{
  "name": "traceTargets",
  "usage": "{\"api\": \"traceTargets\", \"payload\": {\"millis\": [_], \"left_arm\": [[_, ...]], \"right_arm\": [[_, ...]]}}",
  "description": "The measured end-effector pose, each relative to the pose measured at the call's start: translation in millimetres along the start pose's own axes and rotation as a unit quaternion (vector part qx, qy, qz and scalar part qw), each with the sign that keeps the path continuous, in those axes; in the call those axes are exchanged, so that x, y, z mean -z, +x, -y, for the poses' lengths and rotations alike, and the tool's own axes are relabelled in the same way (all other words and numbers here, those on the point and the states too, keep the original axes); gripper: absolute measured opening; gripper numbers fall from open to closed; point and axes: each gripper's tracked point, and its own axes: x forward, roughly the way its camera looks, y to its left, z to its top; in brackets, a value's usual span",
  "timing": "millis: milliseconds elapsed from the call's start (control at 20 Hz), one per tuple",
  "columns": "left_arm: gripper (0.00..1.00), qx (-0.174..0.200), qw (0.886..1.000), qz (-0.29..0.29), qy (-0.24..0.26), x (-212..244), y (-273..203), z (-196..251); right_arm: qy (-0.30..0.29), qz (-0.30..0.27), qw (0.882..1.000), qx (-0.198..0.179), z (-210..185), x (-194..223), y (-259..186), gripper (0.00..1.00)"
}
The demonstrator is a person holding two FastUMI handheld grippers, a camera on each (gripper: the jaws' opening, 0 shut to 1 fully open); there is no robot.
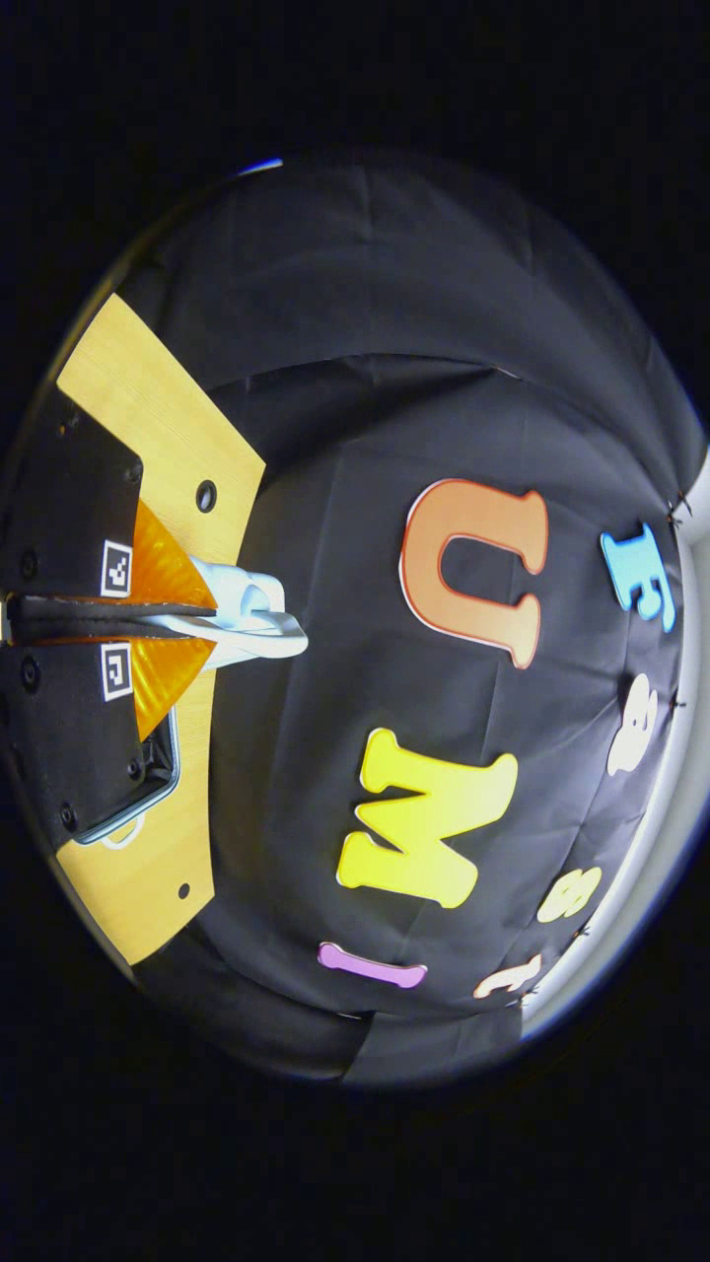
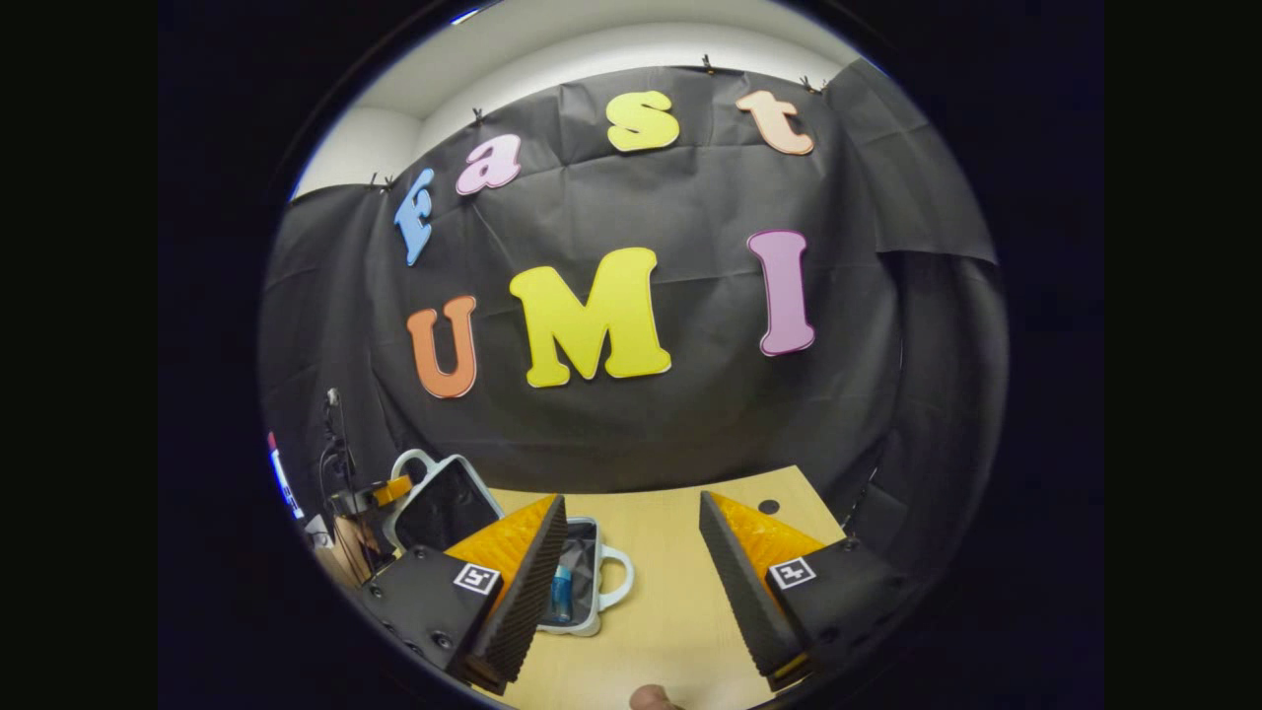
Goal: First open the suitcase, pack the skin care products into it, and then close the suitcase.
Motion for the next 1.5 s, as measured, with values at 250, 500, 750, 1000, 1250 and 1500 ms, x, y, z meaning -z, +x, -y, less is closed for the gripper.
{"api": "traceTargets", "payload": {"millis": [250, 500, 750, 1000, 1250, 1500], "left_arm": [[0.03, 0.021, 0.994, -0.007, 0.104, 3.4, 2.4, 55.1], [0.03, 0.032, 0.981, -0.019, 0.188, 16.7, 3.6, 109.1], [0.03, 0.033, 0.983, -0.025, 0.178, 41.4, 11.2, 157.7], [0.03, 0.025, 0.987, -0.033, 0.158, 71.8, 19.1, 192.6], [0.03, 0.002, 0.981, -0.048, 0.189, 112.7, 32.1, 225.0], [0.03, -0.002, 0.98, -0.076, 0.183, 162.7, 50.5, 257.2]], "right_arm": [[0.004, -0.012, 1.0, -0.004, 21.2, 9.3, 0.1, 0.8], [0.017, -0.027, 0.999, -0.003, 40.7, 21.2, -0.5, 0.8], [0.013, -0.028, 1.0, 0.005, 60.6, 28.9, 0.5, 0.8], [0.01, -0.033, 0.999, 0.012, 77.4, 36.2, 2.2, 0.8], [-0.007, -0.031, 0.999, 0.017, 95.1, 39.1, 2.6, 0.8], [-0.042, -0.019, 0.999, 0.019, 110.0, 37.0, 0.8, 0.8]]}}
